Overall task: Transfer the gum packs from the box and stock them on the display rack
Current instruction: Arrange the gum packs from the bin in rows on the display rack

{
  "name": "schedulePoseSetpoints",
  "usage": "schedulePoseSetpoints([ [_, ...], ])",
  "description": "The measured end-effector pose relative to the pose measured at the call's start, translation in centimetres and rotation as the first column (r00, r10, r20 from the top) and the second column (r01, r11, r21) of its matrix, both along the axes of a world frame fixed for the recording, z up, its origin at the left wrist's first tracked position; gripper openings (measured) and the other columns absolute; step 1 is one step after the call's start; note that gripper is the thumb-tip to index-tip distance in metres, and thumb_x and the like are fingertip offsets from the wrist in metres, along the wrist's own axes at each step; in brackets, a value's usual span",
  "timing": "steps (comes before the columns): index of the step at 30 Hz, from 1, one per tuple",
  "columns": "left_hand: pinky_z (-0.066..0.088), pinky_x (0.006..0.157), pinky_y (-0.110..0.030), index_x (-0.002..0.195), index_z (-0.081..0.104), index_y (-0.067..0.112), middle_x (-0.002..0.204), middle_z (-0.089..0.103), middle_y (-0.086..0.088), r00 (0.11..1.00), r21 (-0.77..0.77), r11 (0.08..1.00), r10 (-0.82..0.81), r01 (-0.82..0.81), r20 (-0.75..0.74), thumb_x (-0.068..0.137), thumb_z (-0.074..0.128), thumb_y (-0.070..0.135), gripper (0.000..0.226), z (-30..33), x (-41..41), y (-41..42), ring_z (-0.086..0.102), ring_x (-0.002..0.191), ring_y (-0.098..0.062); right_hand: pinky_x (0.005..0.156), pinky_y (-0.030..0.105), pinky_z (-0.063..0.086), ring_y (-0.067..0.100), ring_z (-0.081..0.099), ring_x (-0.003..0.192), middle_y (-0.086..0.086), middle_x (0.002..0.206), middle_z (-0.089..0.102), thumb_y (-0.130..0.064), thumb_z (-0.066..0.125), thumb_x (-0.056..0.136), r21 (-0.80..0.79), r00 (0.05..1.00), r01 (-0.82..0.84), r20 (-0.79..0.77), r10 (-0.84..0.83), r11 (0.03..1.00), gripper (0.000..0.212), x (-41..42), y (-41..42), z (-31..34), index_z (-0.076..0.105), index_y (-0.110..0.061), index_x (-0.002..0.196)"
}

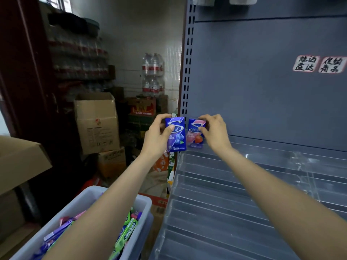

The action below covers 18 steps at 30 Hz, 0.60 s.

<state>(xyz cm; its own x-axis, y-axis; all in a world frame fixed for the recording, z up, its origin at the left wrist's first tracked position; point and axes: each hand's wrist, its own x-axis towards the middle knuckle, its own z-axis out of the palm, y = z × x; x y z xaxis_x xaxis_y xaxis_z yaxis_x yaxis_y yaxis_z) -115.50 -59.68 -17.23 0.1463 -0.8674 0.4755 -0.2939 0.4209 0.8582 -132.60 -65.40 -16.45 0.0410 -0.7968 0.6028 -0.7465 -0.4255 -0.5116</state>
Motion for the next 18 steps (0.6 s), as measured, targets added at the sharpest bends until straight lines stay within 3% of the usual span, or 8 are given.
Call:
schedulePoseSetpoints([
  [3,0.056,0.069,-0.025,0.126,0.045,0.025,0.121,0.055,0.001,1.000,0.020,1.000,-0.005,0.005,-0.024,0.095,0.052,0.026,0.032,-0.6,-0.1,-0.5,0.060,0.102,-0.012,0.091,0.020,0.038,0.019,0.048,0.116,0.010,0.124,0.044,-0.009,0.061,0.089,-0.002,1.000,-0.012,-0.003,0.012,1.000,0.040,-0.2,0.1,0.0,0.053,-0.014,0.128],
  [8,0.057,0.080,-0.037,0.129,0.044,0.023,0.126,0.055,-0.006,0.997,0.017,1.000,-0.010,0.012,-0.073,0.096,0.051,0.023,0.034,-1.5,-0.7,-0.5,0.060,0.108,-0.017,0.083,0.015,0.037,0.017,0.050,0.111,0.012,0.125,0.041,-0.005,0.060,0.089,0.008,0.999,-0.036,0.042,0.035,0.999,0.046,-0.3,0.2,-0.9,0.047,-0.014,0.132],
  [12,0.057,0.080,-0.035,0.130,0.044,0.023,0.126,0.055,-0.005,0.995,-0.012,1.000,0.000,-0.002,-0.101,0.096,0.051,0.021,0.035,-1.5,-1.3,0.1,0.059,0.109,-0.017,0.087,0.026,0.045,0.024,0.054,0.115,0.014,0.128,0.050,-0.011,0.060,0.091,0.043,0.997,-0.072,-0.013,0.073,0.996,0.057,-0.7,0.1,-1.7,0.036,-0.018,0.142],
  [18,0.056,0.082,-0.037,0.130,0.042,0.017,0.120,0.057,-0.004,0.980,0.028,0.996,0.085,-0.081,-0.182,0.093,0.056,0.020,0.040,-0.4,-2.1,1.4,0.061,0.103,-0.017,0.099,0.036,0.043,0.027,0.046,0.124,0.017,0.136,0.041,-0.018,0.057,0.093,0.162,0.990,-0.115,-0.065,0.126,0.980,0.065,-1.8,1.2,-0.9,0.022,-0.025,0.148],
])
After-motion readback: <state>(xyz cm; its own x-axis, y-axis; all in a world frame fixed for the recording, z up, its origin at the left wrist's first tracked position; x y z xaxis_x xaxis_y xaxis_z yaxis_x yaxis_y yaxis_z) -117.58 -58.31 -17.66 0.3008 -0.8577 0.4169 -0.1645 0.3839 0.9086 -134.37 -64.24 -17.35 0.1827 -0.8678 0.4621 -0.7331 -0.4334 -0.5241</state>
